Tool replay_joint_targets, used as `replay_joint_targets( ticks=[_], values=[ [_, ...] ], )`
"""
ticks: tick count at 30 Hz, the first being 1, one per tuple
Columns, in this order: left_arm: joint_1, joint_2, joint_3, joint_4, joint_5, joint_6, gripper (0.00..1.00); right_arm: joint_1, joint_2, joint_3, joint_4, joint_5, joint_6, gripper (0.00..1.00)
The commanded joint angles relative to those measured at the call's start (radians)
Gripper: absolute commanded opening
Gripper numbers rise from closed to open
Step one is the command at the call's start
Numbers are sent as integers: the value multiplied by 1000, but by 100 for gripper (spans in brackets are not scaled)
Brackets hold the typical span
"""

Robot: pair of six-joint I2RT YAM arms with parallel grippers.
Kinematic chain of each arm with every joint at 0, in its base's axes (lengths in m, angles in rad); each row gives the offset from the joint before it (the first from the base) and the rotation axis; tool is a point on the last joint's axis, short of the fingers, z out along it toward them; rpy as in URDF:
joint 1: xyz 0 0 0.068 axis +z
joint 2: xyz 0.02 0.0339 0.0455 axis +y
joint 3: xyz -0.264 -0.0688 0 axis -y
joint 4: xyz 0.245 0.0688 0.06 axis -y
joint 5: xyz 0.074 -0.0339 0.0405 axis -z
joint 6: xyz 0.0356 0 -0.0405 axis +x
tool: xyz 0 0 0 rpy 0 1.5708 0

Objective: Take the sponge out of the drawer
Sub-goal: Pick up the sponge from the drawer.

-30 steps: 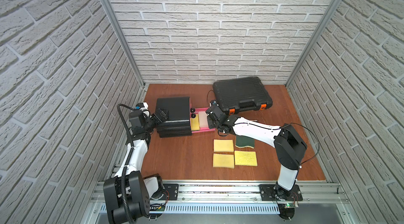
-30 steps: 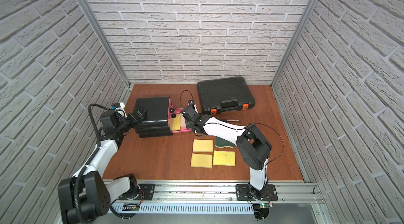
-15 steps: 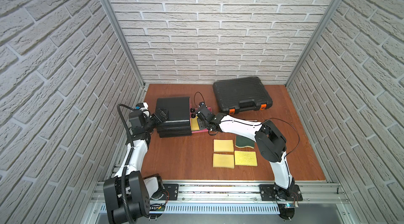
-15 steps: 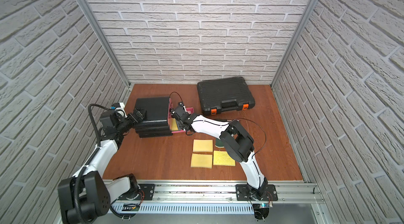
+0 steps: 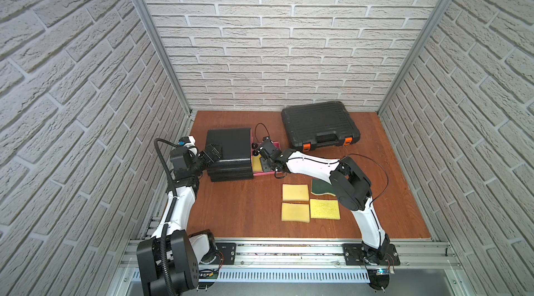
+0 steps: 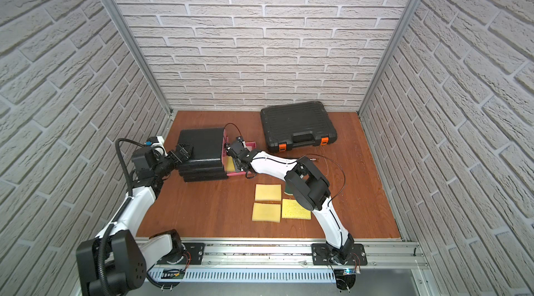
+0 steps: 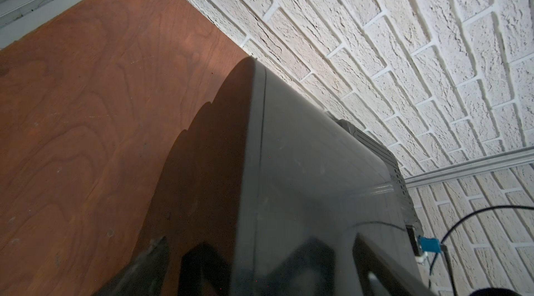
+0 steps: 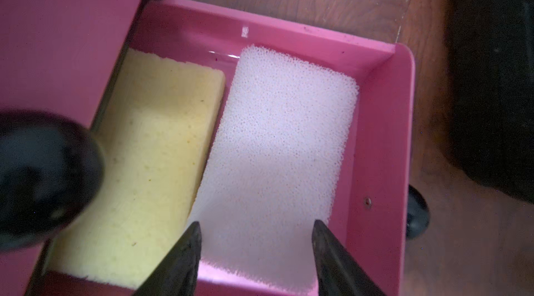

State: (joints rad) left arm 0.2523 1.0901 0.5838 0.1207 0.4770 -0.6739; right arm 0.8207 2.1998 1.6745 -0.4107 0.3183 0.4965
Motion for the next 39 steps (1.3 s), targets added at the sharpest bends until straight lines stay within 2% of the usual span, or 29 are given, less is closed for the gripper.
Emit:
replay_joint_targets(
  ticks=[1,7,10,13,15,16,23,33,39],
  values=[
    [5,-16,-15,10,-7,0,98,-2,39,22,-22,-9,11,67],
    [5,-37,-19,3,-14,2,98,-6,52,20,-30,4,25,67],
    [5,-43,-21,1,-15,2,98,-8,53,14,-21,-5,26,63],
    [5,-44,-22,-1,-17,2,98,-9,65,20,-11,-29,25,50],
    [5,-48,-22,-3,-17,3,98,-8,76,25,-11,-38,28,33],
    [5,-48,-24,-3,-17,1,98,-9,79,22,-10,-42,28,28],
    [6,-71,-32,-4,-15,-1,98,-12,41,-29,49,-56,27,4],
    [5,-145,-57,6,-18,-9,98,-14,-110,-177,184,-67,-1,3],
    [5,-144,-61,12,-16,-12,98,-14,-199,-252,218,-44,-11,3]
  ],
)
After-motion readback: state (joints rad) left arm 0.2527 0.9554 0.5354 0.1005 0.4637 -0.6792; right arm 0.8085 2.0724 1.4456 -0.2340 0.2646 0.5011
